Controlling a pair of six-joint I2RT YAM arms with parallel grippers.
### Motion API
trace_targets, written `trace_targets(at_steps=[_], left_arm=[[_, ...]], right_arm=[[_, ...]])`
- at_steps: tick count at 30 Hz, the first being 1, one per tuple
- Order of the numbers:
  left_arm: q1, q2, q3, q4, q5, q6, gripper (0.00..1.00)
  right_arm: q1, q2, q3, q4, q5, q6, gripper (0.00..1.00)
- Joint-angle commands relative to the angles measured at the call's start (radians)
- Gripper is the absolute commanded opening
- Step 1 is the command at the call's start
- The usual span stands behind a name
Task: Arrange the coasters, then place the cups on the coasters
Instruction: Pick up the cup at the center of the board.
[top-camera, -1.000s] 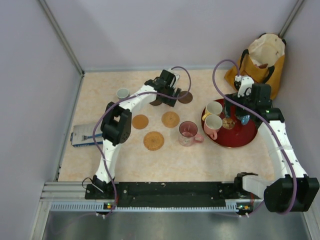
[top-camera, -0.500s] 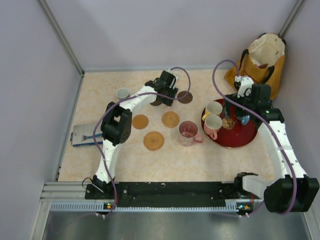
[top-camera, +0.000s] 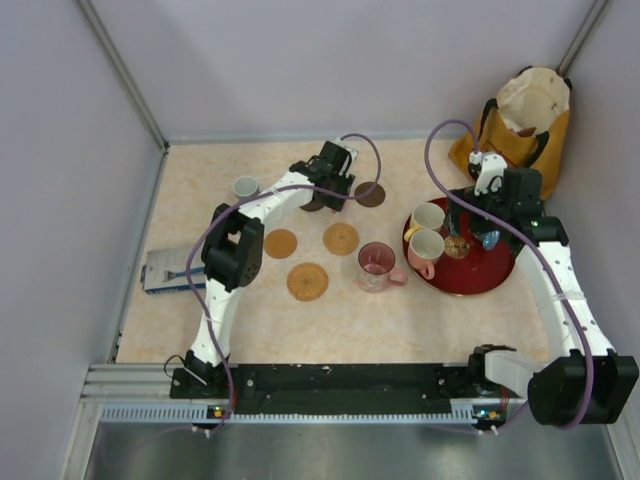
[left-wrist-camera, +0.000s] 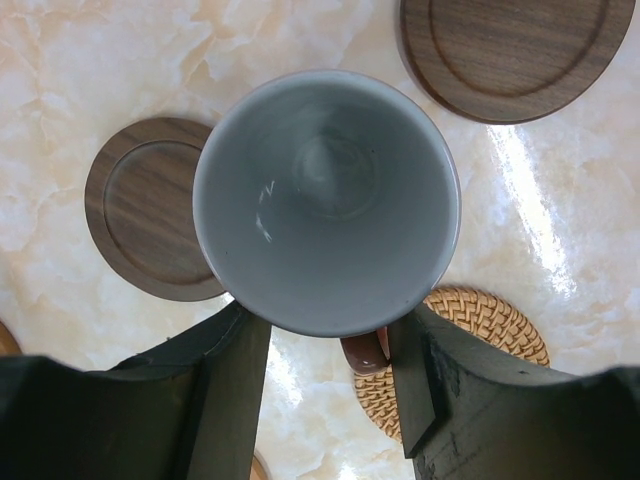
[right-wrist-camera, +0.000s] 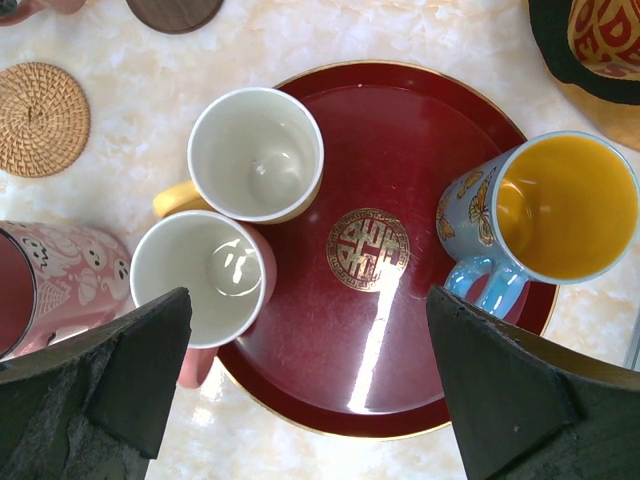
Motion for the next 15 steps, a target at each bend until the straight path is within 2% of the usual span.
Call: trace_targets(at_steps=[1, 8, 15], left_arm=[[0.001, -0.009, -0.015, 0.034, 0.020, -0.007, 0.54], [0.003, 0.000, -0.019, 0.040, 0.031, -0.016, 0.54], [0.001, 0.002, -0.015, 0.042, 0.040, -0.018, 0.49]], right_arm=[[-0.006, -0.027, -0.008, 0.041, -0.018, -0.002, 0.99], [-0.006, -0.024, -0.008, 0.043, -0.024, -0.002, 0.99], [-0.006, -0.026, -0.008, 0.041, -0.025, -0.005, 0.99]])
